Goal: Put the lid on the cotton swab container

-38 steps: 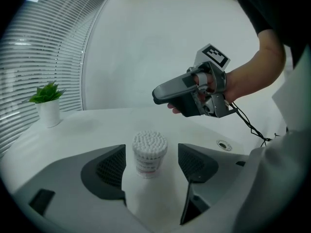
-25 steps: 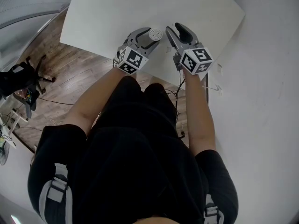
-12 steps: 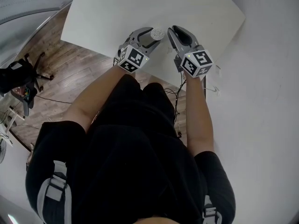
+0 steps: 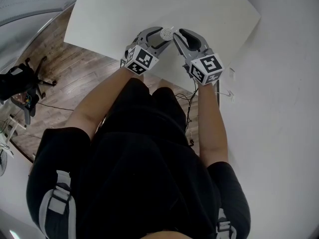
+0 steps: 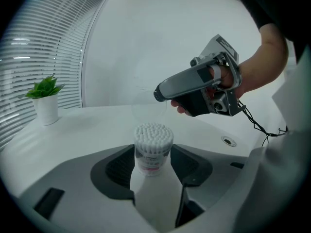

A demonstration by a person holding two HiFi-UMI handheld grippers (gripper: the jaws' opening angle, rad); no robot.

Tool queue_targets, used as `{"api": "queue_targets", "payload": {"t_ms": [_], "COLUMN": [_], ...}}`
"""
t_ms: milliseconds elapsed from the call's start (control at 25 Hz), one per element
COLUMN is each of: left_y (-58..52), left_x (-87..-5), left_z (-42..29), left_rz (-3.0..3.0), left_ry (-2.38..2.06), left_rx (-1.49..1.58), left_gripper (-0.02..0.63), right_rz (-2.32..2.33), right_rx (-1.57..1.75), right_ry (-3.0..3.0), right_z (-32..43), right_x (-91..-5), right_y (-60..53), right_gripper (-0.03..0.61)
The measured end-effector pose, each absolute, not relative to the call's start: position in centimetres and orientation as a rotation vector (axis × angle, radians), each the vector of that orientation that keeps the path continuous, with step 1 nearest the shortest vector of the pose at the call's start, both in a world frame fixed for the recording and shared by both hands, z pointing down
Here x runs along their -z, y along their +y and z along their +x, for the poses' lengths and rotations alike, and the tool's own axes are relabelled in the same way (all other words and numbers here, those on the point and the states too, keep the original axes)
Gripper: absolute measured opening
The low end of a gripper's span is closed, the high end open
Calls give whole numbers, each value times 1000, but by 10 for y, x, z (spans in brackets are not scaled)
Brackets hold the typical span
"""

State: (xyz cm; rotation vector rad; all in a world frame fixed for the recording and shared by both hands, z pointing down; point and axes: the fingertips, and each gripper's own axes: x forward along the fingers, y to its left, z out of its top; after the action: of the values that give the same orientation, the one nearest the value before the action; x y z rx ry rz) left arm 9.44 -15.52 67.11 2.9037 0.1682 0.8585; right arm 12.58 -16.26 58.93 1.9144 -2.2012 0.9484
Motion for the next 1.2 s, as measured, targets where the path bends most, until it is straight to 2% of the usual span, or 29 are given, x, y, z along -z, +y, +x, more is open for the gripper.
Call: {"api": "queue_targets", "payload": {"t_ms": [1200], "left_y": [-159], "left_x": [-670], "left_z": [100], "left_rz": [2919], "left_ry": [165], "left_rx": [-832], "left_gripper": [236], "right_rz": [1793], "right_rx": [-973], "right_ry": [-2139], "right_z": [95], "right_x": [-619], "right_y": [-163], "right_gripper": [112]}}
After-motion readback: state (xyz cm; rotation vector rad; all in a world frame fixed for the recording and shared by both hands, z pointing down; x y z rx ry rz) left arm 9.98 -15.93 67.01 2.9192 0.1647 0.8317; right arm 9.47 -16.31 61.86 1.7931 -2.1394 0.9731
